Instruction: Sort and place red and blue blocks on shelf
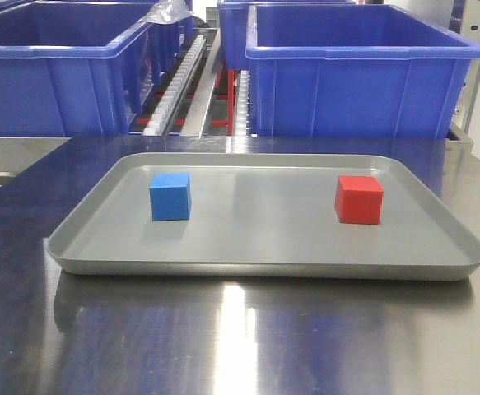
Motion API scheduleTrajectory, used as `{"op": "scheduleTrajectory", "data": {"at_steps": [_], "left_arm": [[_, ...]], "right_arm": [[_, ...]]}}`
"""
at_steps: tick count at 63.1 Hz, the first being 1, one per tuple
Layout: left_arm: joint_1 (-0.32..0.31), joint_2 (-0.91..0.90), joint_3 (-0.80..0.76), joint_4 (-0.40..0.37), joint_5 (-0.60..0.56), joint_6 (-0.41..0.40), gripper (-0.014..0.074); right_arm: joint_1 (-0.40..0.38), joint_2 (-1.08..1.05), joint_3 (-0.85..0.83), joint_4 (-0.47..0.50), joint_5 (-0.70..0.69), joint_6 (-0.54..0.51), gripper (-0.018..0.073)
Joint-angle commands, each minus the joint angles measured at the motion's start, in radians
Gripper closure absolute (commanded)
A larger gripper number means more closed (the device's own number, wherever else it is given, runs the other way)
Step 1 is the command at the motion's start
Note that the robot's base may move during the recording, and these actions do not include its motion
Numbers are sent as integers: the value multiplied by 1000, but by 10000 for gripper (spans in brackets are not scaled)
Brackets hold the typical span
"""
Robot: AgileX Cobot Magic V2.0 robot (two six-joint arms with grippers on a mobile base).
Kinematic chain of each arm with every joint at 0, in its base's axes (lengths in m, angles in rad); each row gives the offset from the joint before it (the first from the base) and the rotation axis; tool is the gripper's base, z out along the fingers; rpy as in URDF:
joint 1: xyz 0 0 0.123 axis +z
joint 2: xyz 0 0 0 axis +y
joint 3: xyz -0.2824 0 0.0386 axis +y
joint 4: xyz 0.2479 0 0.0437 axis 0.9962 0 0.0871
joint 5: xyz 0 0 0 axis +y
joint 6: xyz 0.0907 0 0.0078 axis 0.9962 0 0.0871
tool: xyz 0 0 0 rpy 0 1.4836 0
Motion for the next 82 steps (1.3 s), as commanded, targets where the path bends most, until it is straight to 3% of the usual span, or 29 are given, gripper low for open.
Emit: {"op": "scheduleTrajectory", "data": {"at_steps": [1,82], "left_arm": [[1,-20,31,-5,-89,-6,472],[1,-20,31,-5,-89,-6,472]], "right_arm": [[-3,-17,-2,-2,-95,-7,500],[-3,-17,-2,-3,-97,-7,500]]}}
